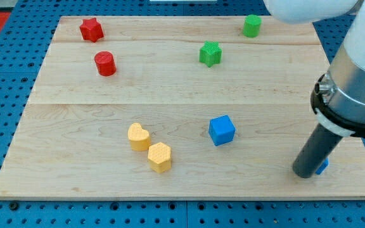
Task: Move the blue cube to the top right of the yellow hexagon
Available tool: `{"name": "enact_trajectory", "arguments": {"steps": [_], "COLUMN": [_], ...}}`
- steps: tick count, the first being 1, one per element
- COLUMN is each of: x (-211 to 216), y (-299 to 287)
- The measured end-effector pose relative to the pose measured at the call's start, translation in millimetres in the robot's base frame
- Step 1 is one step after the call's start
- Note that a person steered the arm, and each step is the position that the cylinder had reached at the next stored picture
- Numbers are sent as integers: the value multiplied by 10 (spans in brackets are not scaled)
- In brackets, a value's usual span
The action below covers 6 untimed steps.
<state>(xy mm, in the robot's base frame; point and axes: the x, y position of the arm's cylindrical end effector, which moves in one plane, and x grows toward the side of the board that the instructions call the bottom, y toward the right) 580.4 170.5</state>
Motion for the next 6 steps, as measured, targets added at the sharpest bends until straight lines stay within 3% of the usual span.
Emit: {"name": "enact_trajectory", "arguments": {"steps": [6], "x": [-612], "y": [-1255]}}
